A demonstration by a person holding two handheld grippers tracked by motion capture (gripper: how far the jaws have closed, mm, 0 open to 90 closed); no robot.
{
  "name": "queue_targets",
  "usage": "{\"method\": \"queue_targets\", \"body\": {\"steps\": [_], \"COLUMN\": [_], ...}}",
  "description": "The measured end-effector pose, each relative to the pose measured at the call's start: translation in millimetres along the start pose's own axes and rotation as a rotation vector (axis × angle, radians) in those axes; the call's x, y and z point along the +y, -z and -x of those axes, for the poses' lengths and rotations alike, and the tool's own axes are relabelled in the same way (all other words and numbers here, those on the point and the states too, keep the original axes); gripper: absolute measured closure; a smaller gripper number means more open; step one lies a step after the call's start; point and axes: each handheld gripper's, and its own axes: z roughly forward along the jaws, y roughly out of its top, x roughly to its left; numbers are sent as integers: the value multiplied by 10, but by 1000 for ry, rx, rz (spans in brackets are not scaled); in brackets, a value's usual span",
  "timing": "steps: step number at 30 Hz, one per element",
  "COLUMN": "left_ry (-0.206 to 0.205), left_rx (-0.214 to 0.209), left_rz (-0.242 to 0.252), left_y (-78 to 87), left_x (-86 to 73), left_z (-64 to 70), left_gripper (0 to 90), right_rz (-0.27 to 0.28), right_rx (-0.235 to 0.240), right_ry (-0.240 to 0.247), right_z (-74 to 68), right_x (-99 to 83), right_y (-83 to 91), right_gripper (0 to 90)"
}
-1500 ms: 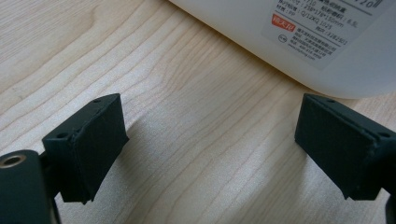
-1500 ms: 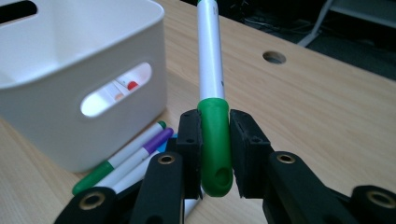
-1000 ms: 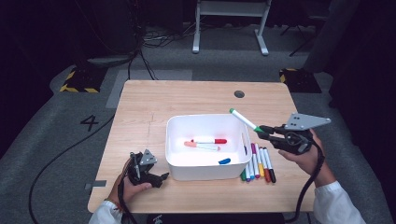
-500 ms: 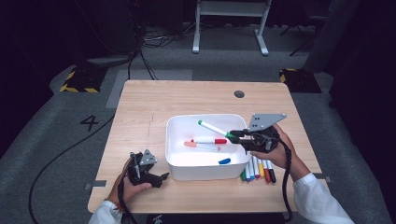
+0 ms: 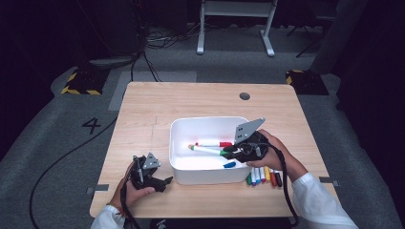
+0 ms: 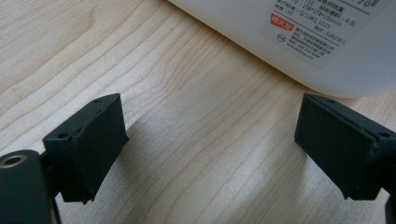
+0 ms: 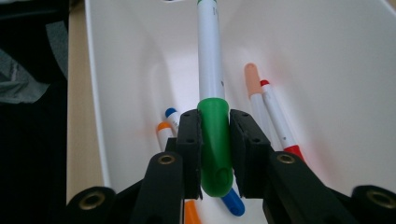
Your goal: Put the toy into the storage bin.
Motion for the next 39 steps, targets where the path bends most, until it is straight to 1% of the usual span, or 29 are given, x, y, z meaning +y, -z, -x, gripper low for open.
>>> {"method": "queue_targets", "body": {"steps": [2,6,9,11,12,13,14,15,18,20,26,30,31,33,34,37,38,39], "left_ry": [0,1,1,1,1,1,1,0,0,4,1,4,0,-1,0,0,0,0], "left_rx": [-2,0,-2,0,0,0,-2,-2,1,0,0,1,1,-2,-1,-1,-1,1], "left_rz": [-1,0,-1,0,0,0,-1,-1,-2,-5,-2,-5,-1,-2,-3,-3,-1,-2], "left_y": [2,0,2,1,0,1,2,2,3,5,3,5,3,3,4,4,1,3], "left_x": [0,-1,0,-1,-1,-1,-1,0,-1,-2,-2,-3,-1,-1,-1,-1,-1,-1], "left_z": [1,2,1,2,2,2,1,1,3,6,4,6,4,2,2,2,2,3], "left_gripper": [91,91,91,91,91,91,91,91,91,91,91,91,91,91,91,91,91,91], "right_rz": [-12,-43,-56,-60,-59,-67,-64,-59,-50,-39,0,33,37,59,71,104,111,123], "right_rx": [19,42,51,48,58,58,51,34,16,12,-24,-63,-81,-99,-111,-159,-172,-198], "right_ry": [16,20,26,27,34,24,28,14,0,-2,-8,-25,-30,-54,-58,-86,-86,-104], "right_z": [-18,-37,-45,-44,-34,-41,-36,-31,-16,-4,4,3,3,-2,-2,-17,-19,-32], "right_x": [4,9,12,12,5,2,0,0,-9,-17,-41,-70,-83,-114,-133,-204,-225,-266], "right_y": [-2,6,-5,-17,-24,-24,-26,-21,7,25,107,212,247,325,367,518,555,615], "right_gripper": [751,751,750,749,747,735,693,661,640,635,594,555,542,525,517,491,485,476]}}
